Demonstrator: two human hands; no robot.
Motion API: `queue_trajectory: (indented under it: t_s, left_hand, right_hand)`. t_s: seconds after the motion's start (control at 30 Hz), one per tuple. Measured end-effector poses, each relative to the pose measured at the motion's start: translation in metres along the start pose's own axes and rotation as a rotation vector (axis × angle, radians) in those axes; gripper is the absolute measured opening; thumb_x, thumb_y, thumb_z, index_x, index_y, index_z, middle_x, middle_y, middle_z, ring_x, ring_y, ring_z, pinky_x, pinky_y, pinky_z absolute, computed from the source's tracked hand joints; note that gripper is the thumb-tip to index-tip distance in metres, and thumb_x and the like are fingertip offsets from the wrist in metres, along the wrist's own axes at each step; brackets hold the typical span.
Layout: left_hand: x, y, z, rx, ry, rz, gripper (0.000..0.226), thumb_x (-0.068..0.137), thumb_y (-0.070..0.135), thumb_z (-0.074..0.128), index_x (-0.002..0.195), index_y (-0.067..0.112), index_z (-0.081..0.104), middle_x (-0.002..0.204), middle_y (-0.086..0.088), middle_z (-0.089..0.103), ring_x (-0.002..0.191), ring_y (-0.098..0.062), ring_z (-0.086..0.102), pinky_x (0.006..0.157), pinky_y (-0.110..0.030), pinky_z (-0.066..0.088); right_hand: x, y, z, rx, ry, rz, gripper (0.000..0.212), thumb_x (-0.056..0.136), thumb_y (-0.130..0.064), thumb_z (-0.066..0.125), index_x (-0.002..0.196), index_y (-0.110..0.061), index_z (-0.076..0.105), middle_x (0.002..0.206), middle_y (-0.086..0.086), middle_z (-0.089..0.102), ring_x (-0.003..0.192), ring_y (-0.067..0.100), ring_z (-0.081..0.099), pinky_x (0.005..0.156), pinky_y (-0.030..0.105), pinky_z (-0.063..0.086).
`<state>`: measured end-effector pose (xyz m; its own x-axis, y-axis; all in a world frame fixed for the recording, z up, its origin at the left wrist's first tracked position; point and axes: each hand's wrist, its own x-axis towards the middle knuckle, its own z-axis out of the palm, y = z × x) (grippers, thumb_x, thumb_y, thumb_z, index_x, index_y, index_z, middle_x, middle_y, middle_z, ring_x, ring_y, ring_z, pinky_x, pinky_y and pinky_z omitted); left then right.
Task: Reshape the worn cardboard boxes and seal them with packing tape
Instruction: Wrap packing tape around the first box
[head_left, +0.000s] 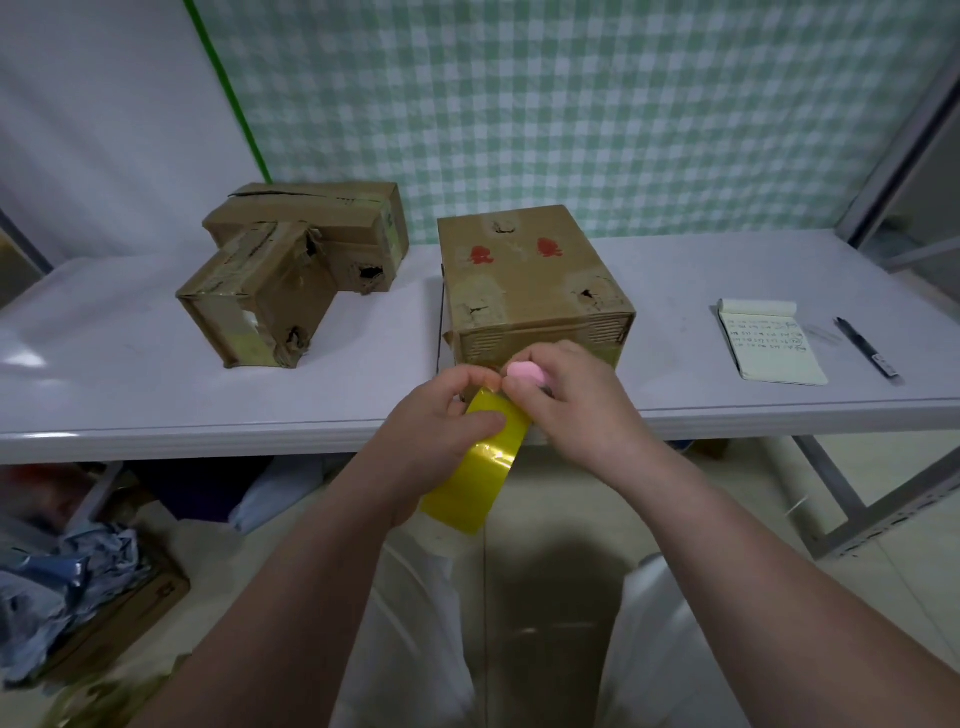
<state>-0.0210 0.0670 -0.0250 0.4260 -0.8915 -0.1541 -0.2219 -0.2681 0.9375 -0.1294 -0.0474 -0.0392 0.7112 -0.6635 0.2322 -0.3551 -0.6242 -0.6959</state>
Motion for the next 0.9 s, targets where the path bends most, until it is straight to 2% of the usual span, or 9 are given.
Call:
queue_trajectory:
  t_s: [0.13,0.2,0.3,0.37,0.5,0.6,0.73,0.8,0.9]
  left_hand:
    - [-0.004,0.034,-0.021,-0.047,0.015,0.121,0.051,0.083,0.02,0.071,0.12,0.045,0.047,0.08,-0.001,0.073,0.069,-0.014,0.068,0.063,-0.03,0.056]
    - [-0.003,0.055,-0.032,-0.075,0.047,0.194,0.069,0.085,0.014,0.067,0.136,0.045,0.032,0.08,0.001,0.074,0.072,-0.016,0.07,0.066,-0.031,0.057]
    - [0.013,0.083,-0.039,0.021,0.162,0.336,0.06,0.082,0.019,0.073,0.13,0.037,0.042,0.074,-0.007,0.072,0.066,-0.022,0.066,0.061,-0.036,0.052]
    - [0.033,0.095,-0.039,0.17,0.245,0.399,0.05,0.08,0.023,0.073,0.12,0.035,0.046,0.075,-0.018,0.065,0.065,-0.026,0.058,0.061,-0.036,0.045]
    - [0.085,0.099,-0.032,0.485,0.351,0.421,0.037,0.081,0.026,0.07,0.107,0.026,0.043,0.075,0.001,0.055,0.067,-0.018,0.049,0.055,-0.031,0.035]
    - [0.117,0.089,-0.024,0.66,0.36,0.449,0.032,0.083,0.021,0.069,0.103,0.02,0.043,0.087,0.004,0.05,0.079,-0.021,0.05,0.064,-0.033,0.036]
    - [0.137,0.074,-0.015,0.845,0.339,0.537,0.027,0.082,0.024,0.067,0.092,0.026,0.042,0.091,0.009,0.054,0.094,-0.024,0.055,0.076,-0.033,0.031]
    - [0.138,0.068,-0.013,0.864,0.344,0.577,0.026,0.08,0.026,0.069,0.09,0.028,0.046,0.091,0.013,0.052,0.098,-0.022,0.054,0.078,-0.032,0.025]
    - [0.131,0.055,-0.017,0.885,0.441,0.647,0.029,0.076,0.039,0.073,0.098,0.025,0.06,0.105,0.007,0.057,0.107,-0.024,0.047,0.082,-0.032,0.025]
  right_hand:
    - [0.015,-0.021,-0.028,0.395,0.09,0.045,0.02,0.079,-0.028,0.076,0.092,-0.03,0.061,0.078,-0.005,0.062,0.074,0.015,0.062,0.062,0.031,0.053]
    - [0.025,-0.032,-0.042,0.55,0.144,0.054,0.025,0.075,-0.027,0.08,0.088,-0.026,0.058,0.069,0.004,0.06,0.065,0.017,0.059,0.054,0.028,0.046]
    - [0.046,-0.043,-0.056,0.579,0.256,0.039,0.022,0.078,-0.031,0.077,0.084,-0.022,0.058,0.07,0.007,0.063,0.063,0.013,0.059,0.056,0.023,0.042]
    - [0.063,-0.044,-0.061,0.538,0.34,0.062,0.017,0.082,-0.034,0.072,0.081,-0.023,0.059,0.072,0.001,0.069,0.065,0.011,0.065,0.06,0.025,0.045]
    - [0.086,-0.025,-0.066,0.279,0.43,0.19,0.017,0.089,-0.035,0.058,0.088,-0.018,0.061,0.079,-0.01,0.064,0.079,0.009,0.061,0.069,0.027,0.044]
    - [0.085,-0.004,-0.06,0.079,0.411,0.235,0.026,0.093,-0.039,0.051,0.089,-0.016,0.06,0.078,-0.008,0.057,0.086,0.019,0.056,0.072,0.031,0.04]
    - [0.073,0.017,-0.04,-0.113,0.299,0.08,0.028,0.091,-0.038,0.055,0.069,-0.021,0.06,0.089,-0.003,0.071,0.087,0.024,0.062,0.07,0.032,0.045]
    - [0.068,0.023,-0.031,-0.233,0.291,-0.052,0.022,0.087,-0.038,0.06,0.074,-0.022,0.069,0.085,0.002,0.072,0.086,0.028,0.061,0.072,0.034,0.043]
    - [0.064,0.03,-0.019,-0.384,0.365,-0.213,0.033,0.083,-0.047,0.052,0.076,-0.022,0.072,0.082,0.001,0.071,0.089,0.027,0.063,0.08,0.034,0.036]
